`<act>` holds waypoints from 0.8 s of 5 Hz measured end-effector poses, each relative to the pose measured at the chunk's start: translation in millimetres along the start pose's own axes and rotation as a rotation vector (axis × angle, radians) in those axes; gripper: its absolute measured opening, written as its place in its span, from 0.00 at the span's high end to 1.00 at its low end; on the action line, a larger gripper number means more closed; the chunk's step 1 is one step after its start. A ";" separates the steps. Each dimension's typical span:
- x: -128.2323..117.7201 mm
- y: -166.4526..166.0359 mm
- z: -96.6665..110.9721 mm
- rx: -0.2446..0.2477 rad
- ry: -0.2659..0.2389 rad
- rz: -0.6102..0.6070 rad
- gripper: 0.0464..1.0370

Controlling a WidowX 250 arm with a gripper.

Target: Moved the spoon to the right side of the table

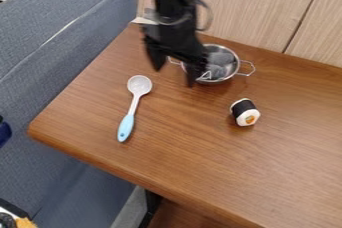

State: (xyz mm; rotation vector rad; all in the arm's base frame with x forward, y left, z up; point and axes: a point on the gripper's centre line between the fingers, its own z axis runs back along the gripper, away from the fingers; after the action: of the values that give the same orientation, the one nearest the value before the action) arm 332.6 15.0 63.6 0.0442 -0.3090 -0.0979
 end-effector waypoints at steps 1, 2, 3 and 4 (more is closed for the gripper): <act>-13.4 25.8 -6.6 0.038 0.040 0.082 0.04; -31.9 39.1 -29.1 0.042 0.116 0.127 0.04; -49.9 46.0 -54.6 0.018 0.191 0.163 0.04; -64.4 42.0 -73.5 -0.006 0.260 0.173 0.04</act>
State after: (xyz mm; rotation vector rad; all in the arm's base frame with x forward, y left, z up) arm 297.7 65.4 -23.2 0.0238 -0.0521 0.0789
